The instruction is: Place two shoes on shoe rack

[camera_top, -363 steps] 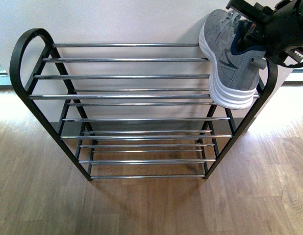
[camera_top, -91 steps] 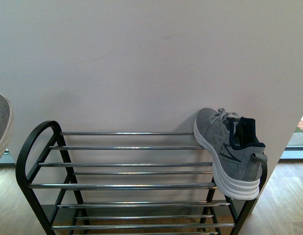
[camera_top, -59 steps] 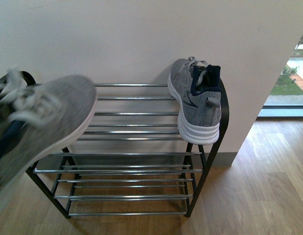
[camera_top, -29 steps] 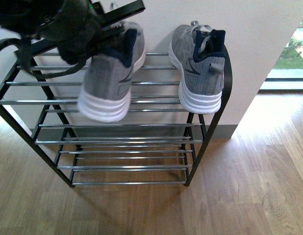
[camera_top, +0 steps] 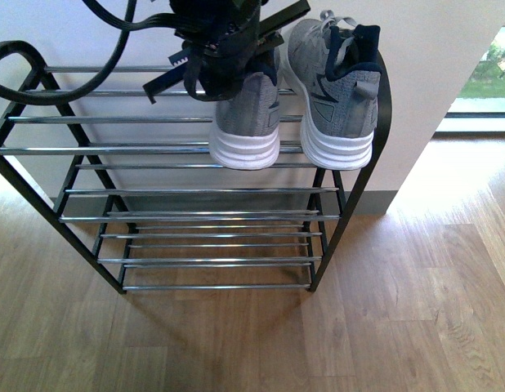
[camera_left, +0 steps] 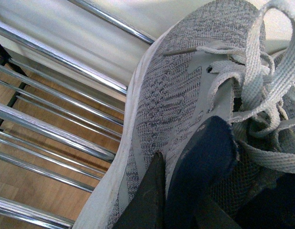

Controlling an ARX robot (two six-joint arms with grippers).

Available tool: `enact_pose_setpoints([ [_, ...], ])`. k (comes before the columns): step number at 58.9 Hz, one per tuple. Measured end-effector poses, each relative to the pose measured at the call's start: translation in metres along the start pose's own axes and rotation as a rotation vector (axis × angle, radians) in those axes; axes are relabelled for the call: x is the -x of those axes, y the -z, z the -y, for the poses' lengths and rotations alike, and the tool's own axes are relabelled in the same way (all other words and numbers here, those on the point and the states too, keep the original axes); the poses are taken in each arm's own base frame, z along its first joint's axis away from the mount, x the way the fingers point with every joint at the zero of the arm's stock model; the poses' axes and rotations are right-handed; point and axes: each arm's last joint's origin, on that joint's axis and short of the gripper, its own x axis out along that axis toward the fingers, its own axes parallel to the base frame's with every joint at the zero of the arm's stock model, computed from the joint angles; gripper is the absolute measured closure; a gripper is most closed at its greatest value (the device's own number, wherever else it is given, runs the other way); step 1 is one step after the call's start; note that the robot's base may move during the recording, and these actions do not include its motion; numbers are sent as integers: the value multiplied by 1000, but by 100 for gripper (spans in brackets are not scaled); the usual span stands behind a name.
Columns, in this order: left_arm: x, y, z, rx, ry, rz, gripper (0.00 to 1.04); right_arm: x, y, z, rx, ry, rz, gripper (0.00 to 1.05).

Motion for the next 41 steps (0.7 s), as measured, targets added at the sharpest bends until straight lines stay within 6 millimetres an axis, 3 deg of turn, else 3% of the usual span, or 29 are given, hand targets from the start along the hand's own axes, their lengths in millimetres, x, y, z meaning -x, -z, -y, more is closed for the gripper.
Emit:
enact_pose_setpoints([
  [13, -9, 7, 4, 45, -11, -43, 102, 0, 0, 0, 0, 0, 0, 9],
  [27, -3, -3, 7, 92, 85, -74, 65, 0, 0, 0, 0, 0, 0, 9],
  [33, 20, -10, 2, 85, 110, -105, 43, 0, 0, 0, 0, 0, 0, 9],
  [41, 44, -19, -1, 42, 122, -81, 23, 0, 0, 0, 0, 1, 0, 9],
])
